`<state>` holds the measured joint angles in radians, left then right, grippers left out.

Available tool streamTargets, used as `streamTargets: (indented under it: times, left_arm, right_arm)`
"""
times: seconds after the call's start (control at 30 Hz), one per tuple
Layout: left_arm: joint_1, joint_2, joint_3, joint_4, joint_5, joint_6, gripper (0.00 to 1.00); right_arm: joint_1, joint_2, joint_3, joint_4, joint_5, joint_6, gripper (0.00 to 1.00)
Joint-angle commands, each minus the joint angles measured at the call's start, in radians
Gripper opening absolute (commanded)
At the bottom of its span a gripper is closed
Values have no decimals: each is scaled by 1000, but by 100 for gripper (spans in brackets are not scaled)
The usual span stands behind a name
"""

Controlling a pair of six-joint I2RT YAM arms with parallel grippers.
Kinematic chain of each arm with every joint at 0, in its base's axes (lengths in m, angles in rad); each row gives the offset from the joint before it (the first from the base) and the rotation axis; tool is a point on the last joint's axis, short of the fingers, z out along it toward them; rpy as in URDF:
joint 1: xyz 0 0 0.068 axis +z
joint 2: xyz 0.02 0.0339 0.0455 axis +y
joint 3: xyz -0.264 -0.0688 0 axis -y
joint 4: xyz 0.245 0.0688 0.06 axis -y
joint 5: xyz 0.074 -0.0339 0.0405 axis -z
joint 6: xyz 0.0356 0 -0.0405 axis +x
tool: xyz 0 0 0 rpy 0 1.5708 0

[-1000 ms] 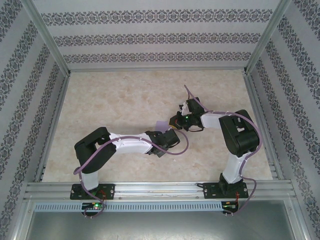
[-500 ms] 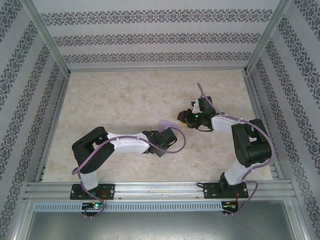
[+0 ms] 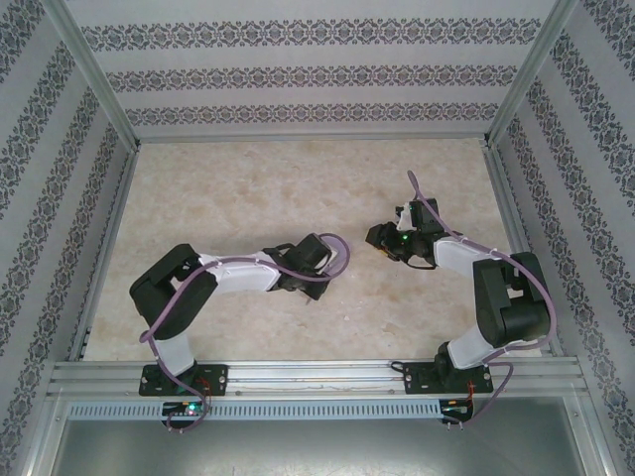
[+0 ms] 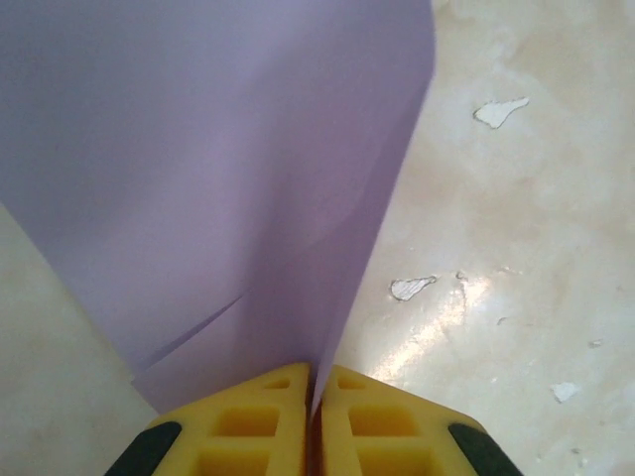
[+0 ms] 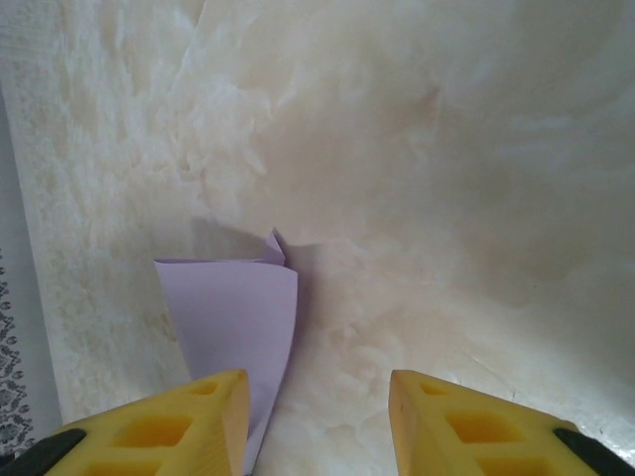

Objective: Fold a paper plane with a square sheet of paper (fold left side to right side)
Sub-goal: Fold the wing for the fifth time at the center of the table.

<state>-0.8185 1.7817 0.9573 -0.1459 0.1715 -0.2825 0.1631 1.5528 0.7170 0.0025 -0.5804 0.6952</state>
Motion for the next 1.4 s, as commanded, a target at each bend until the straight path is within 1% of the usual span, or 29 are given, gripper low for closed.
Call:
streamTargets:
  times: [0.0,0.13,0.23,0.5,0.8,0.97,1.27,1.37]
  left_arm:
    - [55,-15,-62,106,182,-80,10]
    - [105,-24,-120,228,293,-150,10]
    - [127,-25,-152,295,332,-189,10]
    - [167,-59,-233,425,377,-257,10]
    - [220,-93,-375,695,420,-388,10]
    - [237,-78,-433,845,439,-455,10]
    - [255,-13,-479,1027,466,-552,10]
    - [256,20,-478,1064,479,-576,9]
  right_arm:
    - [-5,-19,-10,5,-19,-37,42]
    - [5,-13,-8,30,-57,-37,43]
    - [21,-5,1,34,-70,-43,44]
    - [81,25,33,58,-90,-35,46]
    - [150,36,22,132,-55,9,50]
    - [183,56,24,166,-50,23,50]
    - [230,85,32,208,-30,47,49]
    - [242,93,34,215,-22,52,49]
